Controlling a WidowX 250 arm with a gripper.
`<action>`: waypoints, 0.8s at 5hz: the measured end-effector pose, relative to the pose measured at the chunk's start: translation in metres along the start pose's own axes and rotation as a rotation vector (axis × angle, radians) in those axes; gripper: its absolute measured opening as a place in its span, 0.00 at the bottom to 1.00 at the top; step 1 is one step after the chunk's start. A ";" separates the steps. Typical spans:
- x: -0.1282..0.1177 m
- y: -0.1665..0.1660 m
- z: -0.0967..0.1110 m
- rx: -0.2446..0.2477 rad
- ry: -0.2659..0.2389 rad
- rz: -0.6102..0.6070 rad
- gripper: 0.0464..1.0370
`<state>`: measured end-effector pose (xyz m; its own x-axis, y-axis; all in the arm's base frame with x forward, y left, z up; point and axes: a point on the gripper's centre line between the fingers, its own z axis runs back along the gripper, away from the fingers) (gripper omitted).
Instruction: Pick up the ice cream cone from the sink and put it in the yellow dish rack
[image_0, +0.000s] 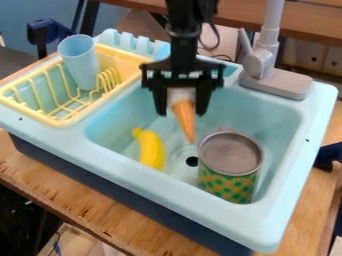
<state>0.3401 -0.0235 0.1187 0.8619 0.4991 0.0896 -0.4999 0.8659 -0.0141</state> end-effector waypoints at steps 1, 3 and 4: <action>-0.007 -0.003 0.021 -0.092 -0.044 0.046 0.78; -0.023 0.046 0.063 -0.012 0.043 0.089 0.78; -0.035 0.075 0.080 0.030 0.120 0.143 0.78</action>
<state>0.2660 0.0217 0.1942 0.7849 0.6189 -0.0311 -0.6189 0.7854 0.0113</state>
